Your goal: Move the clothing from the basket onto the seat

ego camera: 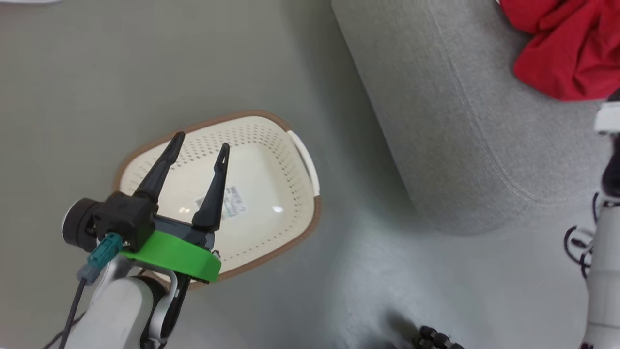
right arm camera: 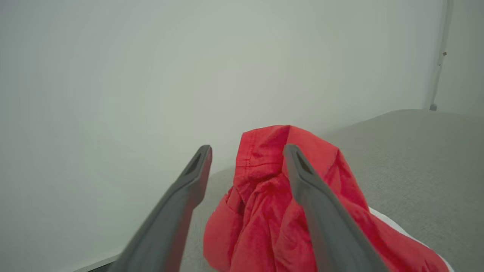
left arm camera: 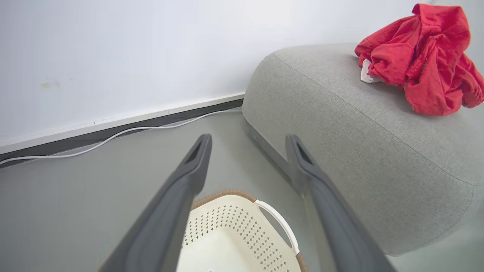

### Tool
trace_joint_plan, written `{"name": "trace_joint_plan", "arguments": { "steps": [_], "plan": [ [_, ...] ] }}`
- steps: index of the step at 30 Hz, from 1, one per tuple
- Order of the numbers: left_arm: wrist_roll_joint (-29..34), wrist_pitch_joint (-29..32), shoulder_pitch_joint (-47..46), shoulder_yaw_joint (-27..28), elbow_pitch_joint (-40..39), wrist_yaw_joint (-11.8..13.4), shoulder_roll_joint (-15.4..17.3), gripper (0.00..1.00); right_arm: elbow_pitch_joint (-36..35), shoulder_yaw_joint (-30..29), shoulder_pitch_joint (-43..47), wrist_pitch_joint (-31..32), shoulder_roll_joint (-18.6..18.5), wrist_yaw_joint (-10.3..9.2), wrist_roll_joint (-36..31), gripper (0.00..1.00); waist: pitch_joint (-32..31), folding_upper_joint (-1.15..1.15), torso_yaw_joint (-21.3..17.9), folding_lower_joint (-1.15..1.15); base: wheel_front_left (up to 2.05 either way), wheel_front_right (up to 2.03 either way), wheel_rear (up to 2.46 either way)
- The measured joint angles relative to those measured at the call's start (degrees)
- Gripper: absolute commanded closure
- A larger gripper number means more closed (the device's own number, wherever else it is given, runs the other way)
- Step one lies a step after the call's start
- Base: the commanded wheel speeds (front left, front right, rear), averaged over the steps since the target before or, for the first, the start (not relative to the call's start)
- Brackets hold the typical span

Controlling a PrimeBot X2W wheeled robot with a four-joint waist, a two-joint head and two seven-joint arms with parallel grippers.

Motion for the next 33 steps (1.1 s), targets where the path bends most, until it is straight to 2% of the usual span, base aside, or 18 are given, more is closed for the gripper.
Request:
{"name": "trace_joint_plan", "arguments": {
  "steps": [8,21,33],
  "plan": [
    [-2.63,-6.34,2.61,3.36,5.53,0.68,-2.71,0.00,0.02,7.68,6.75,0.01,0.48,0.01,-4.71,0.00,-5.89,0.00,5.91,0.00,0.00,0.00,0.00],
    [-5.86,-7.32,7.42,5.76,15.77,0.68,-4.39,0.00,2.45,18.35,17.86,0.07,0.87,0.02,-7.34,0.00,-16.36,0.00,15.50,0.00,0.00,0.00,0.00],
    [-6.55,-7.49,14.11,7.48,18.27,0.68,-3.65,0.00,3.98,22.81,24.96,0.08,1.60,0.08,-7.03,0.00,-27.57,0.00,19.22,0.00,0.00,0.00,0.00]
  ]
}}
